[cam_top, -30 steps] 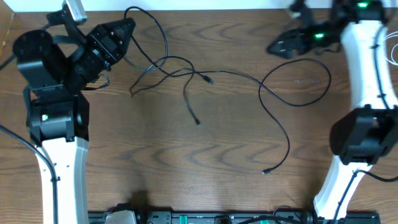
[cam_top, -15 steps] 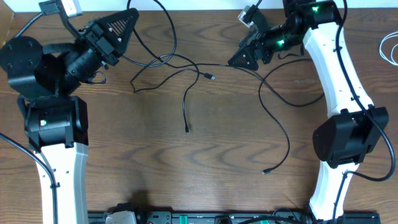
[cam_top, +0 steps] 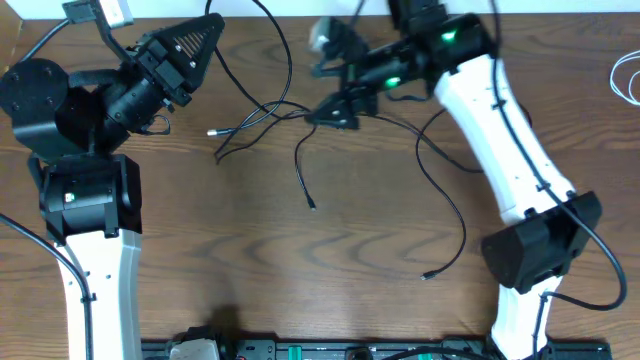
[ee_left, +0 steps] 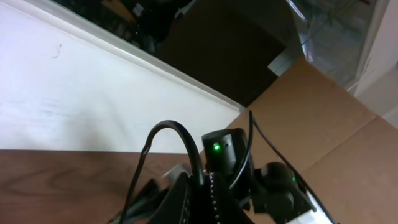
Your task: Untangle cables
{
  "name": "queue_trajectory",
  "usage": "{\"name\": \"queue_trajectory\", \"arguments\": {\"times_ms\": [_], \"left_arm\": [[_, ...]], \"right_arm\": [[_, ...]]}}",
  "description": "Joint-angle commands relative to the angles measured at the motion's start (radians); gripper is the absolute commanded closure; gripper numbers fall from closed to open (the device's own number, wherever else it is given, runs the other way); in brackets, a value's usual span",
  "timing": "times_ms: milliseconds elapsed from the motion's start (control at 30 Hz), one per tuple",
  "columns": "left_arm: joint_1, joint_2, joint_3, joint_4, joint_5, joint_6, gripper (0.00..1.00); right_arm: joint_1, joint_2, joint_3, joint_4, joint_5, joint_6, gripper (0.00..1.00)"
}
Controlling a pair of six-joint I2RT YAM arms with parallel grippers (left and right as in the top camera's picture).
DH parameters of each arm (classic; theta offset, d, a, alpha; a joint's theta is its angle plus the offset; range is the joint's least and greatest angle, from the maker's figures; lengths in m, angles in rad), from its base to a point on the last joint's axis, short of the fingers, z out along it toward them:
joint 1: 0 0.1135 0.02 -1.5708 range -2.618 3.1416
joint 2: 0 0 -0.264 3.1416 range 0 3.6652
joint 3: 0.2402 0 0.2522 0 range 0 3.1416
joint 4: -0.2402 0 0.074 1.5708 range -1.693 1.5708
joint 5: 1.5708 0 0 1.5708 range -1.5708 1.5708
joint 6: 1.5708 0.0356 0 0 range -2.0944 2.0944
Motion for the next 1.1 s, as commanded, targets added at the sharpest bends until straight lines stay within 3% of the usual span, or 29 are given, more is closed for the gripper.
{"name": "queue_trajectory", "arguments": {"times_ms": [0, 200, 267, 333, 400, 533, 767, 1067], "left_arm": [[0.000, -0.009, 0.009, 0.008, 0.019, 0.001, 0.93], [0.000, -0.009, 0.009, 0.001, 0.019, 0.001, 0.93], [0.000, -0.009, 0.009, -0.001, 0.019, 0.002, 0.93], [0.000, -0.008, 0.009, -0.014, 0.011, 0.002, 0.93], [0.000, -0.004, 0.009, -0.031, 0.007, 0.024, 0.93], [0.002, 0.013, 0.009, -0.085, -0.007, 0.070, 0.93], [0.008, 0.056, 0.009, -0.261, -0.182, 0.070, 0.92], [0.008, 0.137, 0.009, -0.286, -0.203, 0.070, 0.93]], "right_arm": [[0.058, 0.042, 0.002, 0.051, 0.144, 0.090, 0.11], [0.109, 0.082, 0.002, 0.059, 0.171, 0.137, 0.22], [0.111, 0.082, 0.002, 0.067, 0.181, 0.146, 0.44], [0.107, 0.081, 0.002, 0.087, 0.202, 0.206, 0.82], [0.093, 0.079, 0.003, 0.109, 0.200, 0.271, 0.99], [0.051, 0.049, 0.010, 0.117, 0.132, 0.336, 0.99], [-0.066, -0.120, 0.010, 0.093, 0.132, 0.435, 0.99], [-0.285, -0.406, 0.010, 0.095, 0.214, 0.611, 0.99]]}}
